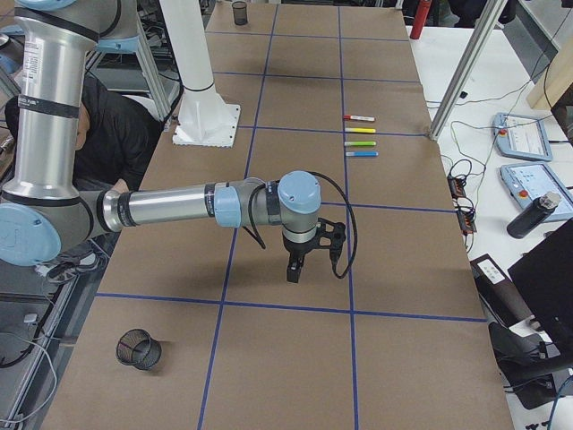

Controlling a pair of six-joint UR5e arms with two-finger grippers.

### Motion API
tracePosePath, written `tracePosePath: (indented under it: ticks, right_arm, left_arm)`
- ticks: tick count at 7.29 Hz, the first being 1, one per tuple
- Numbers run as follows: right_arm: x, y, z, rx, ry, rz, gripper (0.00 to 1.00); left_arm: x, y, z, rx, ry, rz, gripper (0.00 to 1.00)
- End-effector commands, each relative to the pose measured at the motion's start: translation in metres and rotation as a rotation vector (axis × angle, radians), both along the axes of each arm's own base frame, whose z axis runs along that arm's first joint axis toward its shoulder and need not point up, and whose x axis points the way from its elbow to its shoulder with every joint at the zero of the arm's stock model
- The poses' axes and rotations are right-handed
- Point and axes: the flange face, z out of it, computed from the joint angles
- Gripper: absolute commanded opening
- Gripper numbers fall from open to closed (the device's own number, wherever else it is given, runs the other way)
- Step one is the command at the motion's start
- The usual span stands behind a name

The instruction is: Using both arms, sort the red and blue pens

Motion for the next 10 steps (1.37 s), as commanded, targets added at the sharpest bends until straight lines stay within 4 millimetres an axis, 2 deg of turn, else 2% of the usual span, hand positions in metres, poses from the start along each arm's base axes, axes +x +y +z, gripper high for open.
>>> tracePosePath:
  ticks: [1,4,6,7,8,9,10]
  right_arm:
    - [0.0,-0.001,0.0,0.001,0.001,0.0,1.0]
    - [0.0,-0.001,-0.007,0.008,-0.007,0.006,1.0]
    - [-0.002,-0.001,-0.02,0.028,-0.031,0.004,1.0]
    - [-0.003,-0.013,-0.027,0.043,-0.034,0.003,1.0]
    - [-0.009,-0.023,-0.029,0.049,-0.034,-0.01,1.0]
    - [-0.038,-0.062,-0.058,0.102,-0.036,-0.063,1.0]
    - [-0.048,-0.088,-0.069,0.12,-0.047,-0.073,1.0]
  left_arm:
    - [0.0,-0.001,0.001,-0.001,-0.002,0.001,1.0]
    - [0.0,-0.002,-0.004,0.011,0.0,0.0,1.0]
    - [0.003,-0.006,-0.009,0.022,0.0,0.006,1.0]
    - [0.003,-0.015,-0.017,0.049,0.0,0.005,1.0]
    - [0.013,-0.039,-0.041,0.092,-0.001,0.021,1.0]
    - [0.027,-0.077,-0.072,0.142,0.004,0.04,1.0]
    - [0.032,-0.116,-0.084,0.151,0.025,0.05,1.0]
